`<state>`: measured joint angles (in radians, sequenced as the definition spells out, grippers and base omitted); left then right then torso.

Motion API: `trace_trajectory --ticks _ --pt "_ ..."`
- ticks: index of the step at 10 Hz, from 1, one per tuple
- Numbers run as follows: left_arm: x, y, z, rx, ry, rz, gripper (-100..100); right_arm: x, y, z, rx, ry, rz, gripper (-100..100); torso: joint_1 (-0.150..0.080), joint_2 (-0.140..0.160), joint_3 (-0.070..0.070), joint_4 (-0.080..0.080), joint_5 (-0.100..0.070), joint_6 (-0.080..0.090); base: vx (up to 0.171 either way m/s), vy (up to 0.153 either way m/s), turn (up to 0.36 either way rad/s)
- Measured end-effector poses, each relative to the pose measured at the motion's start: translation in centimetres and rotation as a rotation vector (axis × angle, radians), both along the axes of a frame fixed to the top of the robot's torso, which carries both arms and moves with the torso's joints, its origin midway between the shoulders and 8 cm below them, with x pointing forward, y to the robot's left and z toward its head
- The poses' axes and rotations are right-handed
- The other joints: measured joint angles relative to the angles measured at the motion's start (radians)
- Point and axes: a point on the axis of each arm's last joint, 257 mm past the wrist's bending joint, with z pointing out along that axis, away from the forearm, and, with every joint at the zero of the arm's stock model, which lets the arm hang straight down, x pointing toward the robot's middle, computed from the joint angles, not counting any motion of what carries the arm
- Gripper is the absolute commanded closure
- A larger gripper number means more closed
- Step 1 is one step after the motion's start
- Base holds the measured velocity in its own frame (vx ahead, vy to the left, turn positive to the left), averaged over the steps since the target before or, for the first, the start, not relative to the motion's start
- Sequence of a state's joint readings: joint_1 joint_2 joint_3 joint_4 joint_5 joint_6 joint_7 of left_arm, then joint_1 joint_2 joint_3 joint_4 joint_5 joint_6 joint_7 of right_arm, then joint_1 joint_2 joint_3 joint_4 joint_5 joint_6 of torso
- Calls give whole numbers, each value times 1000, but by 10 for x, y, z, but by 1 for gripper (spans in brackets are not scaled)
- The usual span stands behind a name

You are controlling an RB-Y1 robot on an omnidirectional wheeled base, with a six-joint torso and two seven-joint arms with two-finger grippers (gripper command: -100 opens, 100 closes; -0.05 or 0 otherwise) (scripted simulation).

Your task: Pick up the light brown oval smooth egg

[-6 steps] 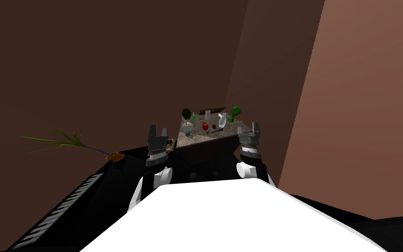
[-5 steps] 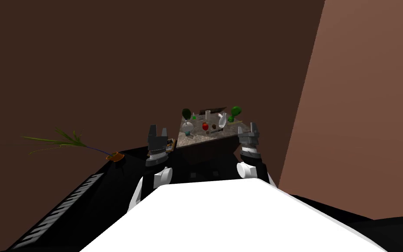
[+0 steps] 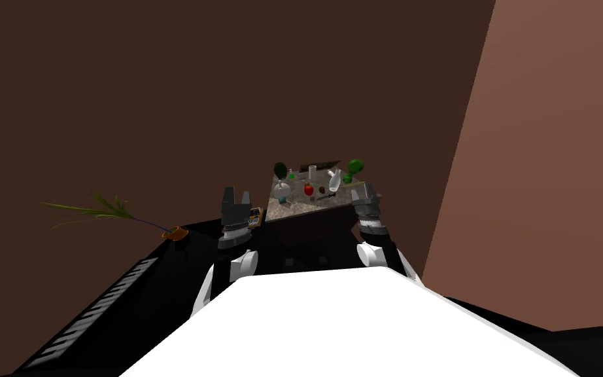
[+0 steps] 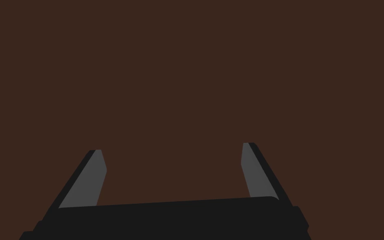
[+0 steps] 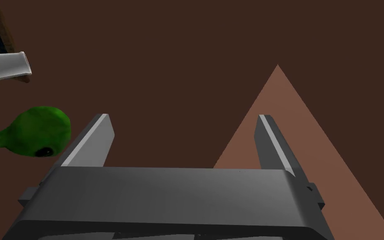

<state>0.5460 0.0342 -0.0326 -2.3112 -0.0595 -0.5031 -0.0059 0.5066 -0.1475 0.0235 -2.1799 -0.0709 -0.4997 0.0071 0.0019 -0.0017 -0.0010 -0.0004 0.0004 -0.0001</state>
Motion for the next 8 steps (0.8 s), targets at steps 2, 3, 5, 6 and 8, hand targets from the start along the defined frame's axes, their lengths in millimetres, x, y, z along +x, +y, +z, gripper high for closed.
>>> trace_trajectory --ticks 2,3,5,6,8 --pt "0 0 0 0 0 0 0 9 10 -5 -91 13 18 -100 0 -1 0 0 0 0 24 29 27" --pt "0 0 0 0 0 0 0 11 13 -7 -121 17 24 -100 0 0 0 0 0 0 12 22 29" --pt "0 0 0 0 0 0 0 18 22 -12 -211 28 40 -100 0 0 0 0 0 0 28 35 59" --pt "0 0 0 0 0 0 0 21 28 -18 -267 36 45 -100 1 -1 0 0 0 0 22 28 11" --pt "0 0 0 0 0 0 0 26 32 -25 -345 43 53 -100 -1 0 0 0 0 0 18 25 52"
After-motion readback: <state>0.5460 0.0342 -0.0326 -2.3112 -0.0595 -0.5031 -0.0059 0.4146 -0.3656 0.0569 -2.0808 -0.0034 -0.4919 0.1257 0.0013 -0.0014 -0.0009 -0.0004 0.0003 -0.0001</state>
